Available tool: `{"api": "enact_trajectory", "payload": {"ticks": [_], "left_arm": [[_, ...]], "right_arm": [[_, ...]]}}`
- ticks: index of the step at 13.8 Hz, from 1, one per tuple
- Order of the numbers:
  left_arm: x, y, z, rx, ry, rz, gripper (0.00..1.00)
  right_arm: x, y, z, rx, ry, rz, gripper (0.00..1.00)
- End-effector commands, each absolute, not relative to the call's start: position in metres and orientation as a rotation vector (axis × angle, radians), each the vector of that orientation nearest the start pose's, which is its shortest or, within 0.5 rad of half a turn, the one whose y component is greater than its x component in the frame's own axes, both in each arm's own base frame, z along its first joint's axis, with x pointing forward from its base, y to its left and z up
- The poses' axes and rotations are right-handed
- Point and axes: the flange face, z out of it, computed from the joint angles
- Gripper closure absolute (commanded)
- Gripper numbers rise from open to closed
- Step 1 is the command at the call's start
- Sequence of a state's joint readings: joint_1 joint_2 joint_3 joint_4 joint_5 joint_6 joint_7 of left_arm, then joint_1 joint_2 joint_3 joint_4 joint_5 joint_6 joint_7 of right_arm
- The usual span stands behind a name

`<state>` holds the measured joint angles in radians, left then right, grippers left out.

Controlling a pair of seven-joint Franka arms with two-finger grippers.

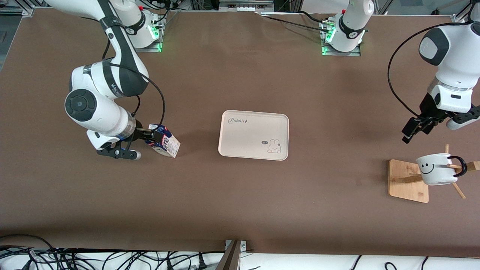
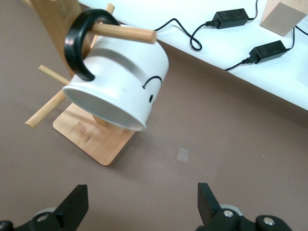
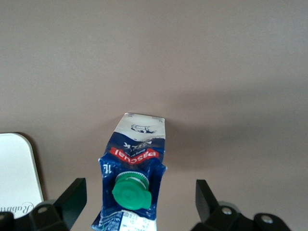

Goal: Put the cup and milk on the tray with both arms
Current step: 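Grasp the milk carton with the right gripper while the left gripper grasps the mug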

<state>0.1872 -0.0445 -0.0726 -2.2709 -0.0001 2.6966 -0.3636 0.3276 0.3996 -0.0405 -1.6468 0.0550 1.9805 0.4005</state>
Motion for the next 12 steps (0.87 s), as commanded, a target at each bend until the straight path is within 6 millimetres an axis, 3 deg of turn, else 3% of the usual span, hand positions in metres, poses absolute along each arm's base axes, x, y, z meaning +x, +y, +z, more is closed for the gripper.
{"api": "enact_trajectory", "payload": {"ticks": [1, 5, 8, 9, 10, 12], "left_arm": [[0.56, 0.07, 0.408, -3.0, -0.744, -0.871, 0.0], [0.578, 0.079, 0.394, -2.989, -0.695, -0.923, 0.0], [0.592, 0.1, 0.392, -2.973, -0.67, -0.933, 0.0], [0.597, 0.101, 0.395, -2.97, -0.669, -0.947, 0.0], [0.602, 0.102, 0.394, -2.971, -0.654, -0.949, 0.15], [0.615, 0.103, 0.393, -2.972, -0.656, -0.965, 0.18]], "right_arm": [[0.623, 0.201, 0.371, -3.11, 0.228, 0.109, 0.0], [0.614, 0.198, 0.348, -3.11, 0.248, 0.106, 0.0], [0.605, 0.195, 0.331, -3.113, 0.248, 0.112, 0.02], [0.604, 0.195, 0.33, -3.115, 0.247, 0.118, 0.09], [0.604, 0.196, 0.332, -3.117, 0.241, 0.12, 0.21], [0.608, 0.198, 0.339, -3.115, 0.207, 0.102, 0.57]]}}
